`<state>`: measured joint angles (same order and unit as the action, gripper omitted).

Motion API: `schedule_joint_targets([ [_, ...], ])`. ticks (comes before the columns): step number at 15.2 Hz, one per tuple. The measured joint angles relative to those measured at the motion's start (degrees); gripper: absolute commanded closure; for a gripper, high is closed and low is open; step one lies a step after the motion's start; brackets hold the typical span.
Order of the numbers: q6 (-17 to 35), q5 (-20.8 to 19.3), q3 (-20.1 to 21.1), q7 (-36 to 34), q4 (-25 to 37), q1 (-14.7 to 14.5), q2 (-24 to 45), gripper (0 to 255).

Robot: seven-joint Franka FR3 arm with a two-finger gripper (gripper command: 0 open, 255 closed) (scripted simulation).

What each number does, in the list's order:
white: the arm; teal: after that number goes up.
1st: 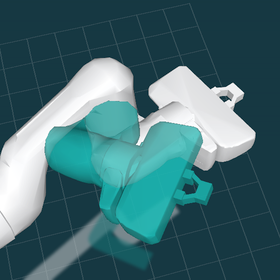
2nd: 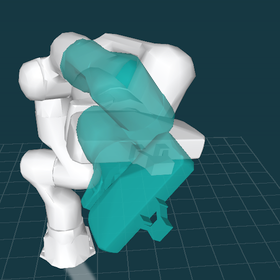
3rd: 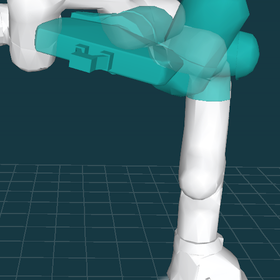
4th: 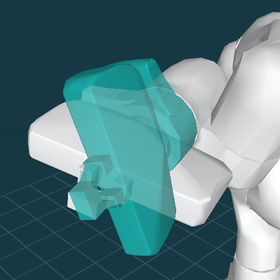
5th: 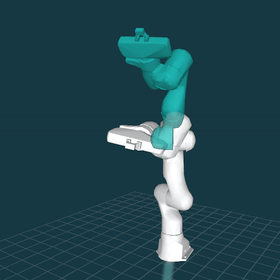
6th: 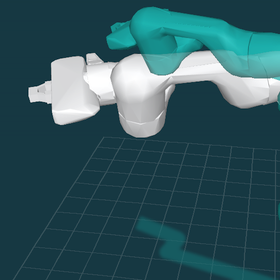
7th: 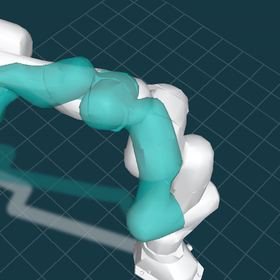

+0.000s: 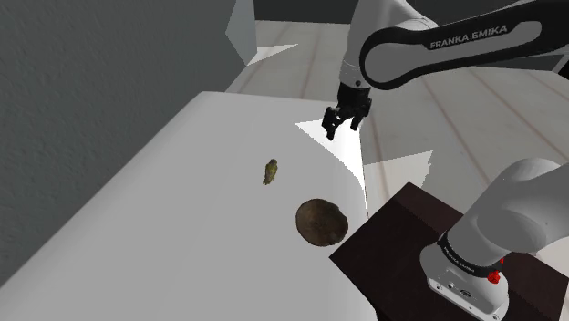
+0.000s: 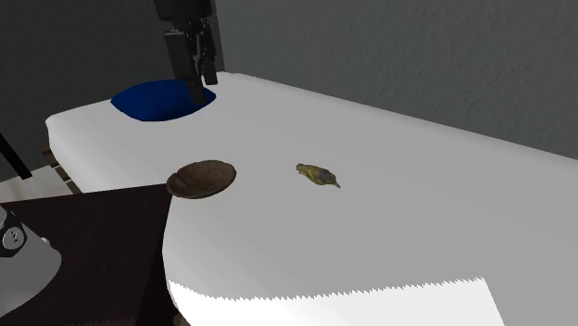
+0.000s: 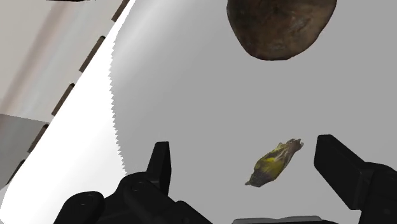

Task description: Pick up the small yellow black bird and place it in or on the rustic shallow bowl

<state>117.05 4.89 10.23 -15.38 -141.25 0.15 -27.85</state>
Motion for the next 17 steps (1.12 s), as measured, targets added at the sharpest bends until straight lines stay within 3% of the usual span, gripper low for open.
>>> schedule_joint_targets([
  [9,14.6,-4.3,7.1,-16.7,4.5,2.0,18.1,0],
  [17,22.1,-16.0,8.1,-34.4,16.1,1.5,37.9,0],
])
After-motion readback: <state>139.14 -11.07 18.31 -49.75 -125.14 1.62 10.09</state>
